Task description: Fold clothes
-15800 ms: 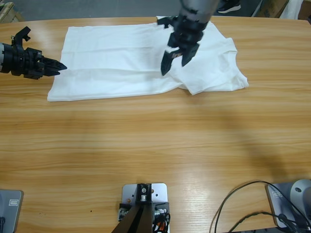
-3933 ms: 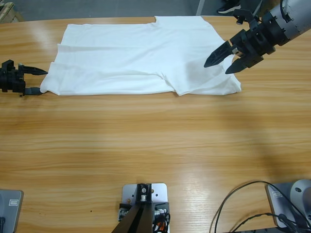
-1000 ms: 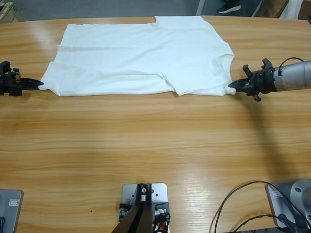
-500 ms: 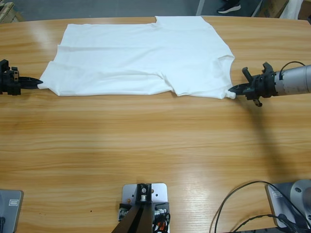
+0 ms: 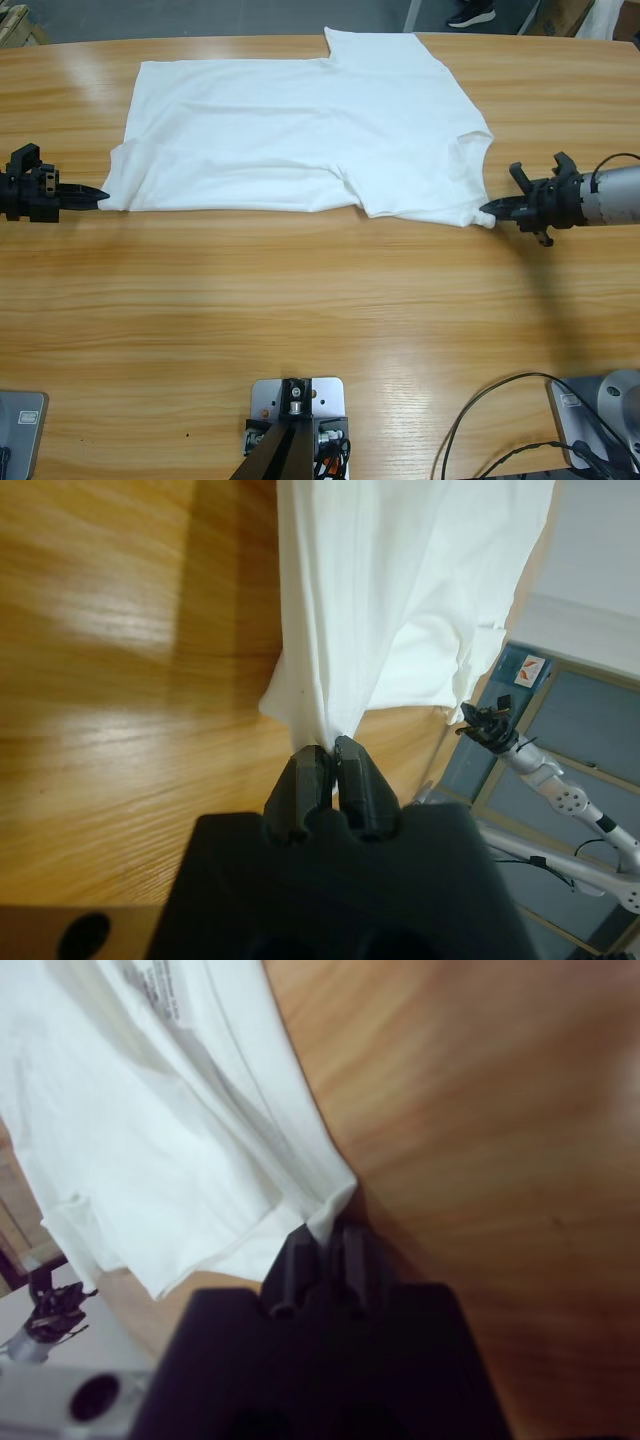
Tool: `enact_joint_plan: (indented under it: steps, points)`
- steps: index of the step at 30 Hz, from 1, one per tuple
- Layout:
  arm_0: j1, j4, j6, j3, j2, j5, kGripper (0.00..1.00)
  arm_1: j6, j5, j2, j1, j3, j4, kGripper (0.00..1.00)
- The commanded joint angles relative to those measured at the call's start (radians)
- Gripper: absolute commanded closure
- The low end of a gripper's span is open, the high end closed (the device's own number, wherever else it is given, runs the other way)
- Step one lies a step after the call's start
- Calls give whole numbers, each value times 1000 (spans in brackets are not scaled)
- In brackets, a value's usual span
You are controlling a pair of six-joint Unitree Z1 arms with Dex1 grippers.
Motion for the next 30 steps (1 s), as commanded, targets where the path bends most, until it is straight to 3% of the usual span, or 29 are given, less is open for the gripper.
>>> enact_joint_plan:
  steps: [1, 13, 21, 30]
  points:
    - [-1, -31, -47, 45, -71, 17, 1000, 38, -49, -98, -16, 105, 47, 1000]
    - [4, -26, -61, 54, -118, 11, 1000, -51, -27, -305, -186, -6, 381, 1000]
    - [-21, -42, -75, 87, -105, 35, 1000, -73, -29, -257, -244, -18, 390, 1000]
    - [-115, -338, -243, 304, -73, 89, 1000, -17, -66, -262, -244, -20, 471, 1000]
